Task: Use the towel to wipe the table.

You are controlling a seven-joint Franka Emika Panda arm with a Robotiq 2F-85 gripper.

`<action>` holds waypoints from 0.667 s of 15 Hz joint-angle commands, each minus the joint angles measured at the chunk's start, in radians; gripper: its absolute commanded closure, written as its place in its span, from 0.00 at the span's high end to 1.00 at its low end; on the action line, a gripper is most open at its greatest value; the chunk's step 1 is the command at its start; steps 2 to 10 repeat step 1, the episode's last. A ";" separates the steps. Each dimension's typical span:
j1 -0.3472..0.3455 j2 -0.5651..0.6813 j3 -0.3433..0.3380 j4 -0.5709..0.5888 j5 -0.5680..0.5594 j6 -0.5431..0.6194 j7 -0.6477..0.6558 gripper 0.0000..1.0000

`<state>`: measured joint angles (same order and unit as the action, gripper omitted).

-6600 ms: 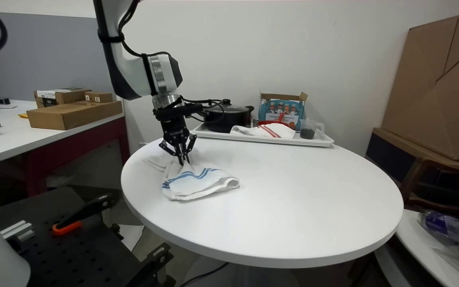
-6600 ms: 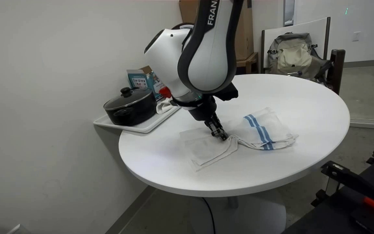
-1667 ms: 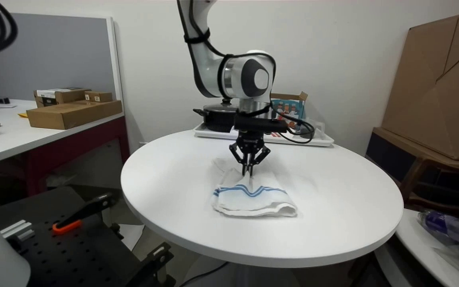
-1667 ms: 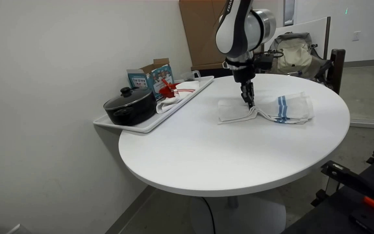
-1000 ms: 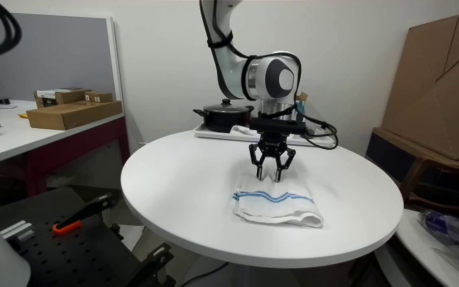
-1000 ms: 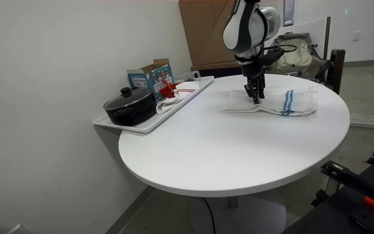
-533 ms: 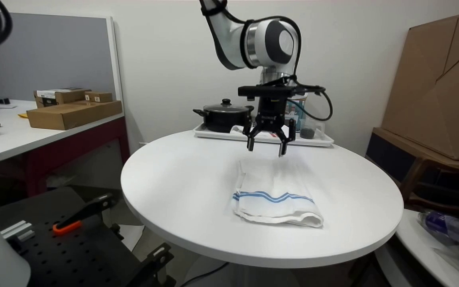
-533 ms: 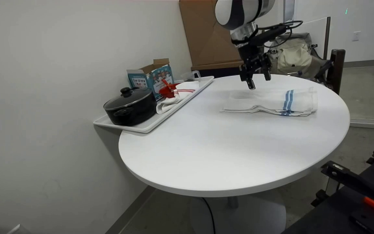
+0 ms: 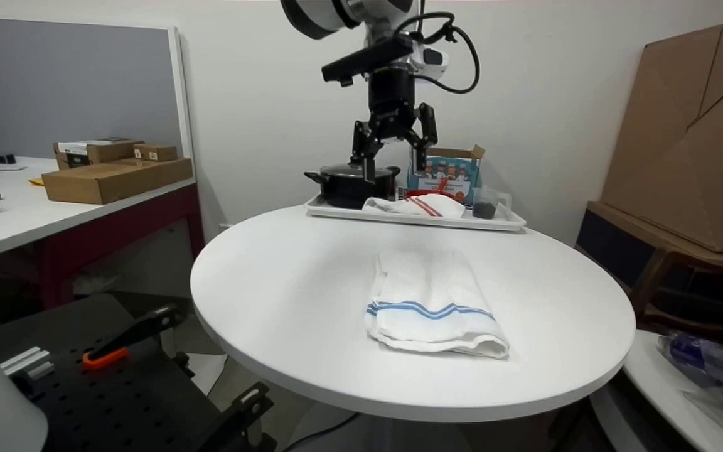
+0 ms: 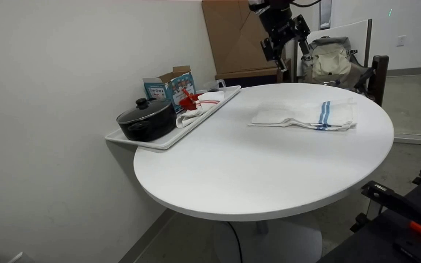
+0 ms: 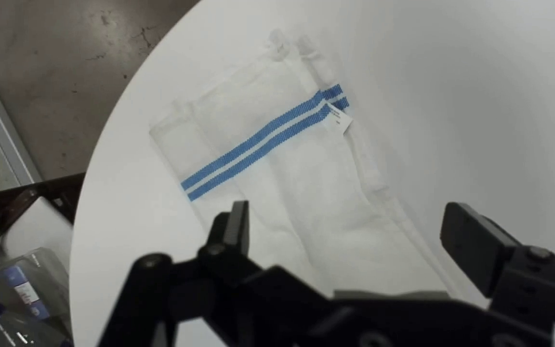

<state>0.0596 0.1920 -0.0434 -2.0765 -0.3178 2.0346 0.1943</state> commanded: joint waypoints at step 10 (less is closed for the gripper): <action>-0.002 -0.024 0.013 -0.020 -0.007 -0.004 0.014 1.00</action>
